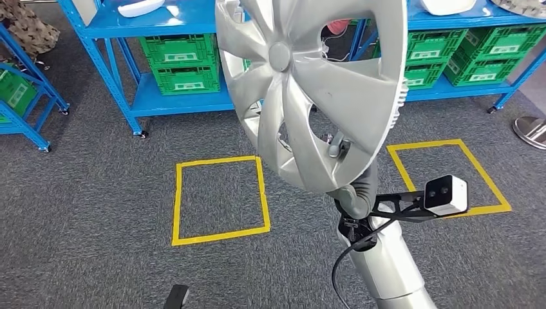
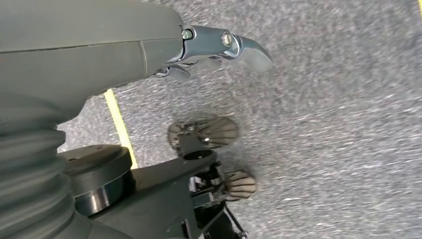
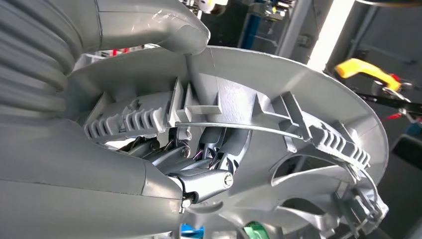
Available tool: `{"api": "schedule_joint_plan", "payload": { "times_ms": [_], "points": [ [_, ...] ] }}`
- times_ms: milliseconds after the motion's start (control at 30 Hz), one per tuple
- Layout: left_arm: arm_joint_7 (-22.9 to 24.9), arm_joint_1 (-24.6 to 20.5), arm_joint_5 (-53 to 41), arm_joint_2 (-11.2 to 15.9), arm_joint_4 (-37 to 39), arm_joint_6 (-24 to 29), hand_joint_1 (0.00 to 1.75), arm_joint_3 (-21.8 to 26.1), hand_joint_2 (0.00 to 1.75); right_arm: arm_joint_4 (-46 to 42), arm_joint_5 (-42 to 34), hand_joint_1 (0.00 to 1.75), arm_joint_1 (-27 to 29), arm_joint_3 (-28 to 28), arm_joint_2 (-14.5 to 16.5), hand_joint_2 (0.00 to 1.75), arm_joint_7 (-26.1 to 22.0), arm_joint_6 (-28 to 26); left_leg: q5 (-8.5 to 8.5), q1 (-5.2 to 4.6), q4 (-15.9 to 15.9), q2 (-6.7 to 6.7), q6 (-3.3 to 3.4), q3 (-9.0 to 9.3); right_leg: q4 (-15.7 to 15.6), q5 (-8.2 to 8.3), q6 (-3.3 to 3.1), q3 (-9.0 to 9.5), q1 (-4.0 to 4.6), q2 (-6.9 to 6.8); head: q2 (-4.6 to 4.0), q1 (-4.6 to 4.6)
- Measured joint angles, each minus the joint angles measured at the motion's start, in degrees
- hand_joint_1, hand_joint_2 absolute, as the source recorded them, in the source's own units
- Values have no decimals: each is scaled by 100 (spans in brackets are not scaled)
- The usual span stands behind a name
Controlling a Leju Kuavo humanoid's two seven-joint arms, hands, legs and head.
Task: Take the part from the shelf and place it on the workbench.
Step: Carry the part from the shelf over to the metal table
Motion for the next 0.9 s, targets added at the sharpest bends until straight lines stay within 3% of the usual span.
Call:
{"api": "schedule_joint_plan", "payload": {
  "times_ms": [33,67,100,133,200,267,300,367,400,467,533,567,600,633,700,767,833,900],
  "points": [
    [0,3,2,1,0,2,0,0,175,-5,20,175,11,-2,0,175,21,-2,68,-1,7,3,3,-93,367,-203,16,-78,-5,1,0,3],
    [0,5,4,1,0,7,0,0,175,-6,40,175,25,-2,-1,175,33,-3,134,-2,17,6,2,-187,621,-278,20,-92,-8,1,0,5],
    [0,6,8,2,0,14,0,0,175,-6,63,175,38,-2,-1,175,44,-4,200,-2,30,7,-4,-284,702,-227,15,-17,-10,2,0,8],
    [-1,6,11,2,0,23,0,0,175,-6,93,175,46,-2,-1,175,55,-7,265,-2,43,6,-14,-380,577,-90,1,164,-12,2,0,10],
    [-6,5,14,1,0,41,0,0,175,-5,174,175,43,-2,2,175,83,-18,390,-7,63,-4,-48,-530,-161,93,-54,793,-4,9,0,14],
    [-16,3,16,0,0,49,0,0,175,2,266,175,34,-1,13,175,108,-37,512,-11,55,-15,-108,-597,-872,18,-118,1300,28,22,0,4],
    [-20,2,16,0,0,50,0,0,175,14,306,175,26,0,17,175,112,-49,576,-10,36,-18,-145,-608,-1046,-31,-151,1394,50,27,0,5],
    [-20,7,16,1,1,50,0,0,175,46,365,175,16,0,27,175,111,-79,675,-1,-13,-24,-220,-624,-1106,58,-227,1326,53,15,0,12],
    [-17,11,16,2,1,50,0,0,175,64,382,175,12,2,37,175,110,-94,609,2,24,-25,-249,-663,-1120,122,-279,1269,43,3,0,10],
    [-14,14,16,4,1,50,0,0,175,93,397,175,13,7,57,175,107,-106,147,11,419,-25,-290,-810,-1143,278,-361,1120,18,-22,0,-30],
    [-14,14,18,4,1,50,0,1,175,119,397,175,16,16,67,175,102,-91,-400,15,1159,-22,-326,-978,-1131,416,-386,943,27,-28,0,-74],
    [-15,14,20,5,1,50,0,2,175,136,396,175,18,26,68,175,101,-79,-506,15,1478,-21,-338,-1008,-1118,482,-385,856,32,-34,0,-82],
    [-16,15,21,5,1,50,0,2,175,154,396,175,20,36,68,175,102,-65,-473,14,1649,-21,-343,-962,-1098,546,-380,762,36,-39,0,-90],
    [-17,15,22,6,1,50,0,2,175,169,396,175,23,47,68,175,105,-51,-345,14,1628,-21,-339,-824,-1072,606,-370,665,38,-42,0,-99],
    [-20,4,19,7,-1,50,0,2,175,186,398,175,30,66,68,175,108,-28,-164,11,1020,-21,-306,-259,-1007,711,-335,484,42,-44,0,-118],
    [-27,-12,12,5,-3,49,0,2,175,190,402,175,46,78,67,175,99,-16,-292,-10,246,-26,-262,286,-950,793,-282,378,50,-52,0,-127],
    [-32,-16,10,4,-5,49,0,2,175,191,405,175,76,91,68,175,82,-11,-381,-38,-40,-30,-212,422,-942,880,-219,349,43,-61,0,-128],
    [-31,-7,10,0,-5,50,0,2,175,194,411,175,109,101,69,175,73,-9,-280,-25,-47,-12,-136,347,-910,862,-144,304,26,-44,0,-134]
  ]
}}
